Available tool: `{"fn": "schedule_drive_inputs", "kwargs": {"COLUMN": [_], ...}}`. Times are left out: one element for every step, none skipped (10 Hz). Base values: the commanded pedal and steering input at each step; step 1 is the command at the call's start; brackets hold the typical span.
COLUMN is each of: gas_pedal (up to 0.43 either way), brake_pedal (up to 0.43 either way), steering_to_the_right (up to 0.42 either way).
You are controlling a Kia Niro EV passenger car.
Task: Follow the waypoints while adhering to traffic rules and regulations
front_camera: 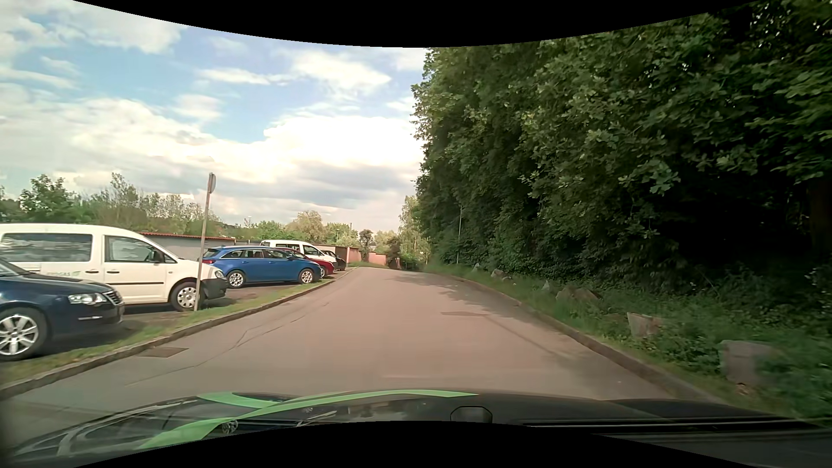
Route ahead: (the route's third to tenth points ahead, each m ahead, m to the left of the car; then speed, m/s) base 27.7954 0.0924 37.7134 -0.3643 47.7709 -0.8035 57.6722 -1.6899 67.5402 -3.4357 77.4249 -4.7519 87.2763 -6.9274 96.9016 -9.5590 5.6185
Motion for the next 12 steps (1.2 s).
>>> {"fn": "schedule_drive_inputs", "kwargs": {"gas_pedal": [0.197,0.197,0.197,0.197,0.197,0.197,0.197,0.197,0.197,0.197,0.189,0.177], "brake_pedal": [0.000,0.000,0.000,0.000,0.000,0.000,0.000,0.000,0.000,0.000,0.000,0.000], "steering_to_the_right": [0.006,0.005,0.002,0.000,-0.002,-0.003,-0.003,-0.005,-0.007,-0.007,-0.009,-0.013]}}
